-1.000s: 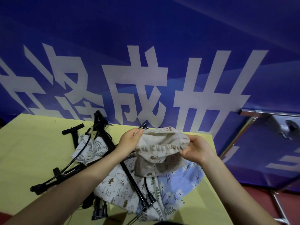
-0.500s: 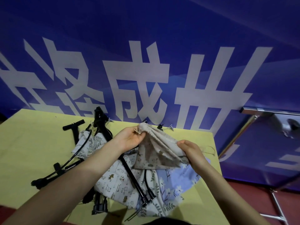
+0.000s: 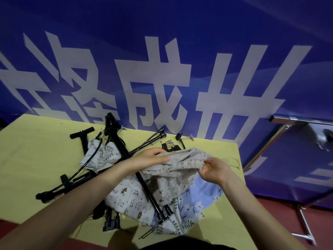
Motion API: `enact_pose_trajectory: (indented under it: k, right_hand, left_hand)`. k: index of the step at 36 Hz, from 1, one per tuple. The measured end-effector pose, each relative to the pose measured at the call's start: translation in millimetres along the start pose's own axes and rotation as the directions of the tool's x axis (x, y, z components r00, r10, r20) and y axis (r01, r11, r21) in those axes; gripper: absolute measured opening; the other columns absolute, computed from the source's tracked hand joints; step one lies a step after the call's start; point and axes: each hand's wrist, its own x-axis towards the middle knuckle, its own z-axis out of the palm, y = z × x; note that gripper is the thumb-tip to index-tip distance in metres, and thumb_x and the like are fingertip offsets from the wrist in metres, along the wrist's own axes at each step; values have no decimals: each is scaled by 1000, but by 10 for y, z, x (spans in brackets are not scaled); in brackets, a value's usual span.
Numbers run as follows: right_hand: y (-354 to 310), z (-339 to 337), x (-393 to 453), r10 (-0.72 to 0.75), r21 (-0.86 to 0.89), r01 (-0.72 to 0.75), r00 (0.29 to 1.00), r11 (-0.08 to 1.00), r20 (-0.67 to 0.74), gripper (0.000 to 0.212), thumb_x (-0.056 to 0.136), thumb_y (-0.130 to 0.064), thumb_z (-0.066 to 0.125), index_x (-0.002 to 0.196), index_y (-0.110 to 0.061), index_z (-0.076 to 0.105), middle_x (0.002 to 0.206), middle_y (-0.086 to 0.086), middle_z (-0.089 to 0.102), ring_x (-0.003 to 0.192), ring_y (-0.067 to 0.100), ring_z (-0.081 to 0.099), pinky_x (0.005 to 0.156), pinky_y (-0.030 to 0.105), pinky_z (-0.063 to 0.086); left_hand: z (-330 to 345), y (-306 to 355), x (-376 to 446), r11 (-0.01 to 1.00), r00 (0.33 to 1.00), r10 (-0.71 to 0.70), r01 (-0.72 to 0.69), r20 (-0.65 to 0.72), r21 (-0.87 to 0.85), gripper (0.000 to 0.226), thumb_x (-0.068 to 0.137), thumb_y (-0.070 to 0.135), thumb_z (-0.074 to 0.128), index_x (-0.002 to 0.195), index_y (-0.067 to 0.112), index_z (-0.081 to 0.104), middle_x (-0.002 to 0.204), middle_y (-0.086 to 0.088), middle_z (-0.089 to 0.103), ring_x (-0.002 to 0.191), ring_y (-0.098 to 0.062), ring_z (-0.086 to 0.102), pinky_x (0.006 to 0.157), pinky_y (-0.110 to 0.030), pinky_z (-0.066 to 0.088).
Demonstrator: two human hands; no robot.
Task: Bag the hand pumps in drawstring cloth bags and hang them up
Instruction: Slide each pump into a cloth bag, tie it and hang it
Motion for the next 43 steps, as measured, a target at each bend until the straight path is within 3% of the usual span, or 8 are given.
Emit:
enact_pose_trajectory:
  k: [5,12,17,22,30,35,40,43]
  right_hand:
    - [69,53,26,-9,-112,26,988,993,156,32,76,-1,68,106,11,64,103,28,67,92,38,66,73,52,57]
    - [143,-30,182,-171,-512,225,974,829,150,29,100,-19,46,107,1,66,101,20,72,92,34,67,78,41,52]
    - [225,52,352,-296,-706,227,955,671,25,23,95,-16,50,88,-1,65,81,21,67,68,29,62,56,30,46]
    - [252,195,547,-443,-896,273,891,350,98,23,94,-17,50,82,-5,65,77,7,58,71,20,51,63,30,39]
    - [-110,783,1084,-581,-921,360,786,150,213,18,93,-16,52,86,-9,67,67,2,59,62,17,51,65,32,42]
    - [-296,1231,1728,-523,-957,291,817,8,244,25,93,-20,53,87,0,67,87,19,69,78,28,61,76,41,51]
    - [-220,1357,2319,-405,-964,133,888,-231,220,26,91,-21,54,68,-12,55,80,14,65,82,33,62,68,31,45]
    - [-132,1332,2553,-326,-947,19,937,-320,129,22,91,-25,55,81,-6,61,89,16,66,91,31,63,76,30,48]
  left_hand:
    - [-69,-207,76,990,996,35,-24,-77,138,37,93,36,59,65,13,50,61,0,41,59,-16,39,59,-31,30]
    - [-152,-410,125,771,978,-170,53,-124,-634,31,100,19,47,123,3,60,119,-17,66,111,-28,61,93,-35,49]
    - [-163,-434,156,580,963,-267,149,-14,-801,29,100,27,47,101,7,68,97,-11,71,87,-21,68,78,-34,53]
    - [-289,-461,211,611,976,-217,159,29,-775,33,101,24,41,95,6,68,89,-10,71,83,-19,68,79,-32,49]
    - [-734,-575,441,588,947,-322,204,5,-782,51,100,29,43,64,12,74,74,-8,69,75,-19,65,80,-34,45]
    - [-1031,-635,691,576,902,-427,224,-56,-786,59,100,31,45,49,15,69,60,-5,65,67,-19,61,75,-33,45]
    - [-1162,-808,894,604,825,-523,185,-211,-775,31,94,35,58,96,6,70,88,-12,70,93,-28,65,94,-37,49]
    - [-1186,-919,988,666,783,-496,64,-377,-743,23,95,27,58,83,10,66,85,-10,68,86,-25,63,85,-34,49]
